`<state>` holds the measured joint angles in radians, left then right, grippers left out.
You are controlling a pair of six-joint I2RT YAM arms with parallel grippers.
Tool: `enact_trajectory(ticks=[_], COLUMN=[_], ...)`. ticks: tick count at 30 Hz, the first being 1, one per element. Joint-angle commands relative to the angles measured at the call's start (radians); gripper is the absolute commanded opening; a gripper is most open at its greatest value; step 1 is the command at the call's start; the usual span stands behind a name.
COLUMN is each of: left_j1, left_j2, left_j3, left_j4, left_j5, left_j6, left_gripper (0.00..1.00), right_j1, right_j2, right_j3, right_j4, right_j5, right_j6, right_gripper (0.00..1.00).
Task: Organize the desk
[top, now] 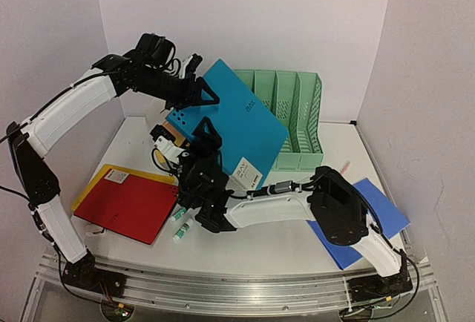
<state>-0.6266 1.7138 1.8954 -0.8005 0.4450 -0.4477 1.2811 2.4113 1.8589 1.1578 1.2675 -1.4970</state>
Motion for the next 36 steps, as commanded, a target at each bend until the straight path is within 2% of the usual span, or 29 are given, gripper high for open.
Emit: enact_trajectory(ticks=[1, 4, 6, 9, 11, 13, 18, 23, 25, 27, 29, 31, 33, 36], left_j1=[0.001, 0.001, 0.001, 0.000, 0.001, 0.001, 0.001, 0.001, 0.001, 0.001, 0.002, 0.002, 0.002, 0.002], left_j2=[-0.070, -0.077, -0.078, -0.083, -0.097, -0.118, -0.199, -0.219, -0.209, -0.185, -0.154, -0.126, -0.102, -0.112], left_j3=[0.002, -0.004, -0.009, -0.018, -0.031, -0.043, -0.071, 0.026, 0.096, 0.182, 0.272, 0.358, 0.430, 0.420], left_j4=[0.094, 0.096, 0.099, 0.118, 0.149, 0.179, 0.299, 0.319, 0.308, 0.285, 0.264, 0.244, 0.225, 0.207], left_j5=[0.036, 0.040, 0.041, 0.056, 0.089, 0.115, 0.154, 0.142, 0.152, 0.166, 0.176, 0.180, 0.157, 0.086], left_j6=[-0.026, -0.028, -0.026, -0.011, 0.005, 0.023, 0.145, 0.339, 0.409, 0.456, 0.491, 0.513, 0.537, 0.580], left_gripper=[0.00, 0.00, 0.00, 0.00, 0.01, 0.09, 0.56, 0.97, 1.00, 1.00, 1.00, 1.00, 1.00, 1.00], right_j1=[-0.025, -0.045, -0.045, -0.041, -0.037, -0.031, -0.012, -0.004, -0.004, -0.004, -0.006, -0.016, -0.044, -0.096], right_j2=[0.049, 0.048, 0.047, 0.042, 0.024, -0.009, -0.129, -0.353, -0.447, -0.540, -0.643, -0.738, -0.842, -0.988], right_j3=[0.080, 0.075, 0.076, 0.082, 0.055, 0.010, -0.117, -0.296, -0.389, -0.479, -0.546, -0.588, -0.606, -0.646], right_j4=[0.238, 0.245, 0.250, 0.261, 0.287, 0.318, 0.386, 0.386, 0.362, 0.251, 0.052, -0.226, -0.429, -0.520], right_j5=[0.018, 0.004, -0.010, -0.009, 0.001, 0.016, 0.054, 0.062, 0.061, 0.058, 0.036, -0.011, -0.106, -0.326], right_j6=[-0.225, -0.234, -0.244, -0.276, -0.289, -0.296, -0.267, -0.082, -0.005, 0.117, 0.304, 0.587, 0.816, 1.024], right_gripper=[0.78, 0.62, 0.44, 0.08, 0.00, 0.00, 0.00, 0.00, 0.00, 0.00, 0.00, 0.00, 0.00, 0.00])
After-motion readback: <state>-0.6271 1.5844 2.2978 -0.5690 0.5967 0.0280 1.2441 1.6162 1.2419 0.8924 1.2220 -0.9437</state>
